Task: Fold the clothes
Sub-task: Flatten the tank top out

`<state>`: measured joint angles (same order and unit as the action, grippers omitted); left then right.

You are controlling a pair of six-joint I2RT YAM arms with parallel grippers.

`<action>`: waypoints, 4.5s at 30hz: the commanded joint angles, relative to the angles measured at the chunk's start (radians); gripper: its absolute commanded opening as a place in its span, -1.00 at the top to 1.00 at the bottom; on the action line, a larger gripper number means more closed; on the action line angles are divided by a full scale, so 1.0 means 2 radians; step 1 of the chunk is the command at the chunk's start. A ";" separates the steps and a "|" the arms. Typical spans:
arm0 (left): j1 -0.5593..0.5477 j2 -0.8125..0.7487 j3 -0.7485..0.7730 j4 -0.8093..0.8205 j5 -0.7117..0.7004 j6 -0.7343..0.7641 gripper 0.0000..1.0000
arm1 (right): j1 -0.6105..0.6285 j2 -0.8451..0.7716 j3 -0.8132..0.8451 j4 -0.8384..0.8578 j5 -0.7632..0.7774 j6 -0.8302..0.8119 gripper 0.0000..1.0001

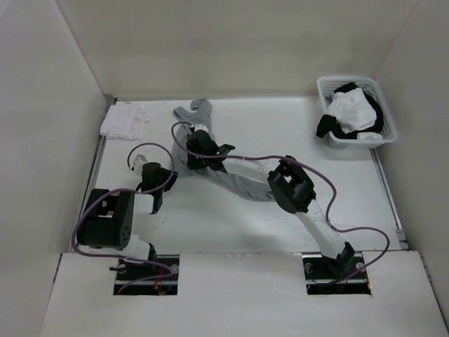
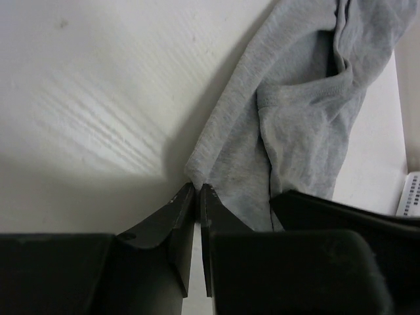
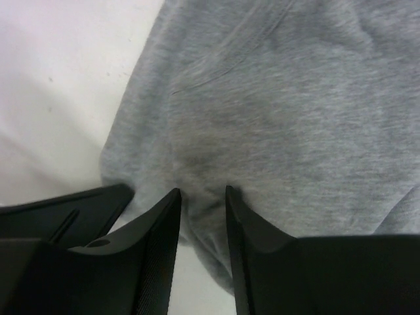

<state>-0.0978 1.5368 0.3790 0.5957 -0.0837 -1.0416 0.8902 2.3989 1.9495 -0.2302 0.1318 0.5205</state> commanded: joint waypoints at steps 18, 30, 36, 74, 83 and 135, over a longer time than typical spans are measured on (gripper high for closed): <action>-0.054 -0.270 0.028 -0.146 0.001 0.054 0.89 | -0.003 -0.381 -0.302 0.140 0.071 0.000 0.92; -0.166 -0.519 0.149 -0.394 -0.096 0.119 0.89 | 0.019 -0.729 -0.353 0.064 0.064 -0.045 0.89; -0.198 -0.521 0.164 -0.410 -0.144 0.145 0.89 | -0.069 -0.684 -0.370 0.074 -0.007 -0.013 0.89; -0.090 -0.454 0.047 -0.371 -0.059 0.124 0.81 | -0.022 -0.159 -0.310 0.261 -0.064 0.270 0.42; -0.112 -0.417 0.112 -0.297 -0.050 0.108 0.87 | -0.054 -0.382 -0.343 0.252 0.015 0.094 1.00; -0.292 -0.578 0.245 -0.297 -0.178 0.323 0.91 | -0.143 -0.709 -0.195 -0.021 -0.038 -0.035 0.97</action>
<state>-0.6708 0.3988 0.8238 -0.0868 -0.4164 -0.4736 0.5484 1.0046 1.5410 -0.2844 0.0498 0.4698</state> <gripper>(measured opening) 0.044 0.013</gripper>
